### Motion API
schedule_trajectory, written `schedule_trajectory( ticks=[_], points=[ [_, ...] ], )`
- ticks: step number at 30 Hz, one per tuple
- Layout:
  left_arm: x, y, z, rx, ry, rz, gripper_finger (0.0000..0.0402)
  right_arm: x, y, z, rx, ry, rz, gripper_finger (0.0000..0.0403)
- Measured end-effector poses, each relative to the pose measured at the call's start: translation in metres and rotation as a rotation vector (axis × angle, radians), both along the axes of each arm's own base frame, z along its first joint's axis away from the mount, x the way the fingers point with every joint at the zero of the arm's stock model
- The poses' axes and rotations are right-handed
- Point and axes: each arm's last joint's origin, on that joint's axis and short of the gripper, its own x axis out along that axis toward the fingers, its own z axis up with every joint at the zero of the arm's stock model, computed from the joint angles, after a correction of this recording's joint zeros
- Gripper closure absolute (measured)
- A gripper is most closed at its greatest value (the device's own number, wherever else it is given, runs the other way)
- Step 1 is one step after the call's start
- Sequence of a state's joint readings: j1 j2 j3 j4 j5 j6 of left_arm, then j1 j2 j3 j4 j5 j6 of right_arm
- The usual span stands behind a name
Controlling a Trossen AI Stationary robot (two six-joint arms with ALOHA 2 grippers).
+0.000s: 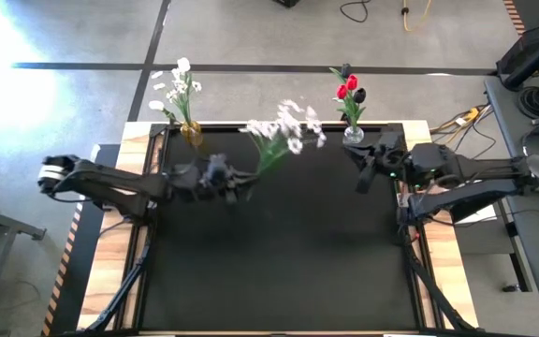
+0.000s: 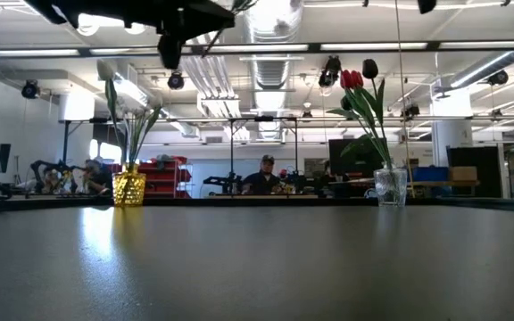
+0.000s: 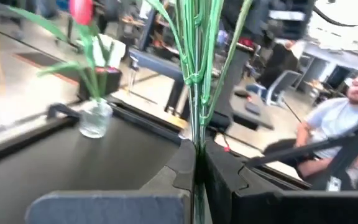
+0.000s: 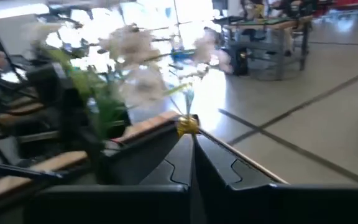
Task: Sort flowers into vase by color
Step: Put the white flowers into the yellow vase
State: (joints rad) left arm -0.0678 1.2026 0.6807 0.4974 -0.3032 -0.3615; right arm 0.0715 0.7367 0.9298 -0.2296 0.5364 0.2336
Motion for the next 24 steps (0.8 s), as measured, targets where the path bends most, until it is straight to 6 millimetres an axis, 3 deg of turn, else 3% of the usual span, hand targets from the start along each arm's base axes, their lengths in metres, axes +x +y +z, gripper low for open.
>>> schedule_trajectory(
  ticks=[9, 15, 24],
  points=[
    [-0.037, 0.036, 0.014, 0.053, -0.091, -0.022, 0.0401, 0.085, -0.001, -0.013, 0.109, -0.17, 0.148, 0.0376],
    [-0.045, 0.05, 0.023, 0.078, -0.134, -0.128, 0.0401, 0.141, -0.009, -0.017, 0.182, -0.182, 0.228, 0.0319],
    [-0.048, 0.056, 0.027, 0.078, -0.187, -0.293, 0.0401, 0.207, -0.026, 0.001, 0.187, -0.199, 0.294, 0.0242]
  ],
)
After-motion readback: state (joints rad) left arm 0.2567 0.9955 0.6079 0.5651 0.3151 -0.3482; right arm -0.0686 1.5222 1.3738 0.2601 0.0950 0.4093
